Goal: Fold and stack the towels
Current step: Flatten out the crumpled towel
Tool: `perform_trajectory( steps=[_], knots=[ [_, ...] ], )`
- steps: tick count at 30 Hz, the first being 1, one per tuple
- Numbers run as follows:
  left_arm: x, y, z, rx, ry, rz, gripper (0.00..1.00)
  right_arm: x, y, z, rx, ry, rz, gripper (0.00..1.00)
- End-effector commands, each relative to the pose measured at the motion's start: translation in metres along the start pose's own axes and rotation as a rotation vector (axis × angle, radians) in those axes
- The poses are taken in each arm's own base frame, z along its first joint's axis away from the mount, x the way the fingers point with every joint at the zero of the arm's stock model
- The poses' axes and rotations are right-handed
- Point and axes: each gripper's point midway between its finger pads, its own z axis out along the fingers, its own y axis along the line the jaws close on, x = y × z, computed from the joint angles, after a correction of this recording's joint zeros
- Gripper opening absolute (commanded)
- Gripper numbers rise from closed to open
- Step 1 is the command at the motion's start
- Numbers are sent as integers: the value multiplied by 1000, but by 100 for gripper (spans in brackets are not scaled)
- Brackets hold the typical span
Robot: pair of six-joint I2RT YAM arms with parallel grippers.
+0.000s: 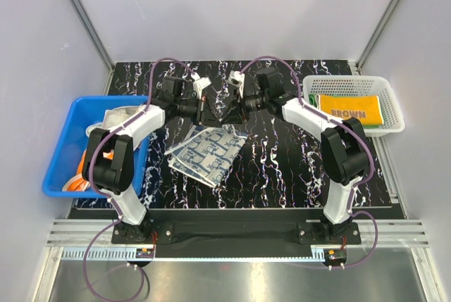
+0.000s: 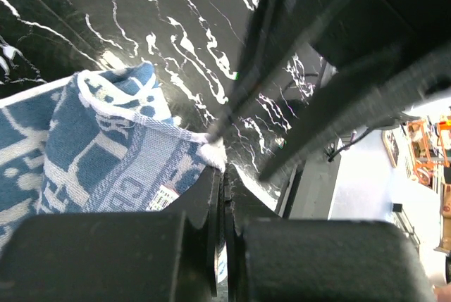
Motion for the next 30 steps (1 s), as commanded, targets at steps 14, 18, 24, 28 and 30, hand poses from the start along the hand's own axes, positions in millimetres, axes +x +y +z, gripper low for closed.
perform_trajectory(
  steps=[14, 18, 24, 28, 30],
  knots=[
    [-26, -28, 6, 77, -2, 125, 0, -9, -3, -22, -105, -21, 55, 49],
    [-27, -29, 9, 81, 3, 124, 0, -8, -1, -20, -125, -30, 73, 47],
    [-28, -28, 13, 87, 9, 121, 0, -8, 0, -19, -141, -35, 85, 46],
    [-29, -29, 13, 91, 8, 125, 0, -5, -2, -18, -139, -29, 96, 39],
    [-30, -29, 13, 90, 6, 125, 0, -4, -3, -17, -140, -28, 100, 38]
  ],
)
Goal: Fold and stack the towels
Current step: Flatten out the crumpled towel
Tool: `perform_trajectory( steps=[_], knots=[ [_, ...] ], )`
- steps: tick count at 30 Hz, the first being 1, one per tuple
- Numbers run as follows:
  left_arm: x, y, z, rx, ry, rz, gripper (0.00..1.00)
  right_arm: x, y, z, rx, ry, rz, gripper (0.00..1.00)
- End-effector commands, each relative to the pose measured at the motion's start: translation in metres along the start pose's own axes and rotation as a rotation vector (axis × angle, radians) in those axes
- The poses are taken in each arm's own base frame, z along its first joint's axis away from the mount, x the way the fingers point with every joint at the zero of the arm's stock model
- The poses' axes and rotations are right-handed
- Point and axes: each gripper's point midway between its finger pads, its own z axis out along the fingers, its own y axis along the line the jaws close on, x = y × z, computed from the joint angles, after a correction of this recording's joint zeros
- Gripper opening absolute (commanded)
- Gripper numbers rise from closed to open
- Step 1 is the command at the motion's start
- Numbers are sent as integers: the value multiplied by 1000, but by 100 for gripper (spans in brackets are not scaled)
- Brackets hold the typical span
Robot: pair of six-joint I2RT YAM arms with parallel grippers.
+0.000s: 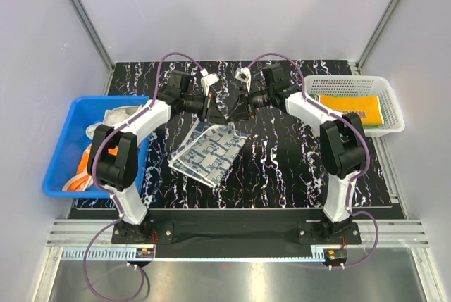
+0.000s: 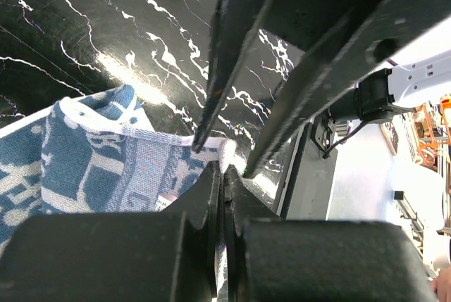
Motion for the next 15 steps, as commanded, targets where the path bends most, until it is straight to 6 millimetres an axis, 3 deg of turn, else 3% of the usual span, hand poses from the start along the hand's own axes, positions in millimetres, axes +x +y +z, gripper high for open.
perform_trajectory(
  steps=[1, 4, 5, 7, 8, 11, 13, 15],
  knots=[
    [-18, -13, -1, 47, -28, 81, 0, -3, 2, 4, -33, -9, -15, 38],
    [-17, -13, -1, 49, -31, 77, 0, -2, 1, 5, -29, -8, -14, 31],
    [-17, -14, -1, 50, -34, 81, 0, -3, 0, 4, -18, -10, -20, 19],
    [-15, -12, -1, 42, -33, 69, 2, -5, 0, 4, -4, -17, -28, 7],
    [-14, -11, -1, 34, -29, 61, 9, -8, 1, 3, 2, -20, -38, 0],
    [-5, -4, -6, -33, 5, 55, 35, -13, -6, -2, 61, -27, -48, 0],
    [1, 5, -14, -120, 35, 67, 44, -20, -16, -8, 115, -59, -43, 0],
    [4, 11, -22, -172, 45, 74, 47, -18, -19, -13, 139, -74, -5, 0]
  ],
)
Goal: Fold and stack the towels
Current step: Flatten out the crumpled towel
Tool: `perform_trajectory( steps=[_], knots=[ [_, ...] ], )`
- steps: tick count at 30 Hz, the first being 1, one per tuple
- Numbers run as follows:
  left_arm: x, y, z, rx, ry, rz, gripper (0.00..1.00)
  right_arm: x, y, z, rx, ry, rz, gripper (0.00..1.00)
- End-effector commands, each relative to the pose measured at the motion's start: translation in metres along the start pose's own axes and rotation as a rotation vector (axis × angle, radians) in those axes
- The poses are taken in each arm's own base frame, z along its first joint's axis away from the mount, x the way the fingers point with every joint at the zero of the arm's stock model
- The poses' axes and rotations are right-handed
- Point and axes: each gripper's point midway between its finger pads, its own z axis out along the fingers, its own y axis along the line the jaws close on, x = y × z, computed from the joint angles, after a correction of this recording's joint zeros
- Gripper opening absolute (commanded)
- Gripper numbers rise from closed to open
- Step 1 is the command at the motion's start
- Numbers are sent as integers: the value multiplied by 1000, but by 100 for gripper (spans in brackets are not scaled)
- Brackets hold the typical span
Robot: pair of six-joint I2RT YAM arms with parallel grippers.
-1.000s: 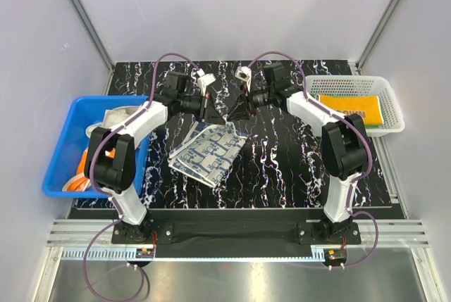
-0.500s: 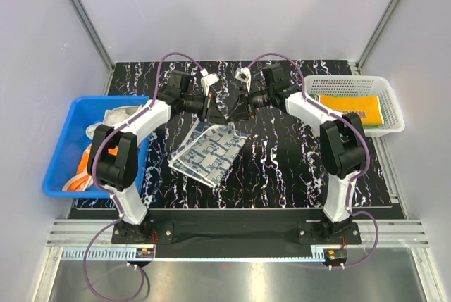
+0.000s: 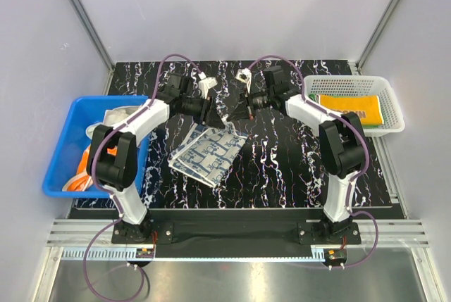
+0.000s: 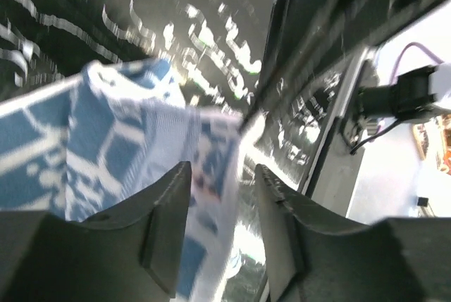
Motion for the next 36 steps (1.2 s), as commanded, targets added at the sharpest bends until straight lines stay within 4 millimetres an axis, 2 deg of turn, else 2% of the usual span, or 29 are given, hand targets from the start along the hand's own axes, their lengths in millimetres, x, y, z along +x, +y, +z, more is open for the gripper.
perform_trajectory(
  steps=[1, 6, 8, 13, 17, 20, 21, 23, 24, 25, 26, 27, 28, 29, 30, 34, 36],
  knots=[
    [-1, -1, -21, -100, 25, 77, 48, -28, -12, -19, 120, -74, -46, 0],
    [18, 14, -30, -145, 58, 60, 48, -27, -28, -36, 180, -94, -4, 0],
    [27, 18, -27, -144, 77, 43, 47, -28, -34, -47, 205, -106, 14, 0],
    [37, 30, -26, -195, 97, 23, 45, -32, -46, -58, 227, -124, 32, 0],
    [37, 34, -34, -262, 92, 42, 44, -33, -59, -66, 258, -138, 94, 0],
    [38, 42, -46, -382, 96, 58, 44, -35, -71, -74, 300, -152, 132, 0],
    [37, 53, -56, -490, 94, 65, 44, -35, -75, -77, 317, -157, 143, 0],
    [33, 61, -67, -608, 75, 63, 44, -35, -81, -78, 328, -160, 182, 0],
    [26, 71, -84, -731, 41, 69, 45, -30, -83, -78, 331, -150, 214, 0],
    [24, 70, -88, -757, 24, 72, 45, -24, -88, -76, 329, -138, 245, 0],
    [23, 66, -88, -764, 10, 76, 44, -29, -91, -76, 333, -138, 251, 0],
    [9, 54, -94, -770, -56, 120, 45, -25, -94, -77, 341, -126, 296, 0],
    [15, 50, -90, -759, -55, 137, 44, -17, -102, -73, 356, -113, 348, 0],
    [14, 38, -82, -734, -64, 173, 44, -23, -104, -73, 354, -116, 353, 0],
    [10, 34, -79, -729, -86, 198, 44, -19, -104, -72, 349, -105, 384, 0],
    [16, 33, -54, -688, -49, 213, 44, -8, -113, -69, 360, -93, 430, 0],
    [11, 32, -42, -677, -66, 243, 44, -5, -114, -68, 358, -87, 441, 0]
  ],
)
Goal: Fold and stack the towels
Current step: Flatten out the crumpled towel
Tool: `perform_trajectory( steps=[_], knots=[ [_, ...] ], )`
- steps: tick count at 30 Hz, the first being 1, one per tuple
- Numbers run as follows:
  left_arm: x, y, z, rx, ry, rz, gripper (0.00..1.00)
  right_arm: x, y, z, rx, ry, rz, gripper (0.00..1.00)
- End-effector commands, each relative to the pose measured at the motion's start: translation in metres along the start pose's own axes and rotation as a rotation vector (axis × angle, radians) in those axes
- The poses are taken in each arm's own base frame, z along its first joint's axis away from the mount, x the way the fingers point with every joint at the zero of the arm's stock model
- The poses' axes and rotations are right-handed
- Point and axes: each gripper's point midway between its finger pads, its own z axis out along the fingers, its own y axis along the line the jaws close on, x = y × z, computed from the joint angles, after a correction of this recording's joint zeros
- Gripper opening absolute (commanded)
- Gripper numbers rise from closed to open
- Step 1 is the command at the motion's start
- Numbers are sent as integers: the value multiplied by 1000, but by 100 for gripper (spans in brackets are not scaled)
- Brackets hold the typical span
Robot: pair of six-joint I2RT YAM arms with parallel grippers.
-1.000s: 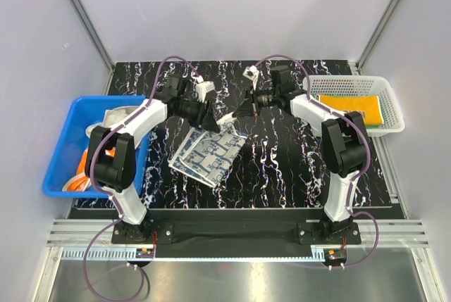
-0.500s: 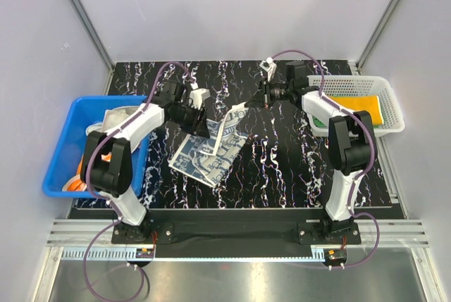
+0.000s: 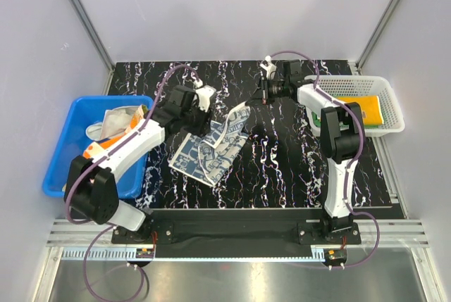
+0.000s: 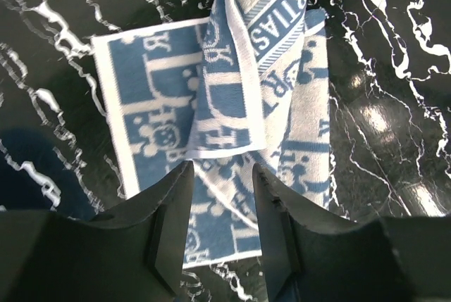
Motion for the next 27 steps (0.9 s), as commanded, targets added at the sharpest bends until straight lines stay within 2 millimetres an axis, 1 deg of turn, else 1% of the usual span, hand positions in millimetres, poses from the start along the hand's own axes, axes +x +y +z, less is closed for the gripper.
perform_trajectory(
  steps=[1, 2, 3, 4, 5, 6, 10, 12, 14, 15, 16, 17, 20, 22, 24, 26, 27],
  knots=[
    [-14, -6, 21, -20, -64, 31, 44, -7, 0, -1, 10, -1, 31, 0],
    [-12, -10, 30, -8, -53, 39, 44, -6, 0, -1, 10, 1, 33, 0],
    [-15, -9, 33, -21, -62, 51, 44, -4, -3, -1, 17, 5, 42, 0],
    [-15, -15, 37, -19, -58, 70, 44, -4, -3, 0, 16, 7, 38, 0],
    [-9, -14, 47, -20, -33, 90, 44, -4, -3, 0, 16, 9, 39, 0],
    [-11, -15, 50, -28, -31, 104, 44, -3, -3, 0, 12, 11, 41, 0],
    [2, -20, 69, -28, 32, 169, 46, -2, -4, 2, 8, 14, 46, 0],
    [9, -17, 77, -45, 59, 192, 47, -2, -4, 2, 5, 20, 52, 0],
    [15, -18, 81, -45, 75, 216, 48, -1, -4, 2, 2, 22, 50, 0],
    [15, -15, 82, -66, 77, 227, 48, -1, -5, 2, 4, 22, 49, 0],
    [21, -16, 85, -67, 94, 236, 50, -1, -5, 3, 4, 22, 48, 0],
    [24, -9, 86, -107, 107, 251, 51, -2, -5, 3, 5, 21, 50, 0],
    [30, -4, 92, -153, 130, 277, 57, -1, -6, 4, -2, 25, 57, 0],
    [32, 1, 97, -184, 137, 278, 56, 0, -7, 5, -5, 25, 60, 0],
    [30, 4, 100, -201, 123, 274, 53, 1, -9, 6, -4, 29, 64, 0],
    [29, 5, 102, -206, 121, 274, 45, 2, -9, 6, 0, 32, 61, 0],
    [28, 7, 102, -218, 120, 273, 43, 2, -11, 6, 1, 33, 65, 0]
  ],
)
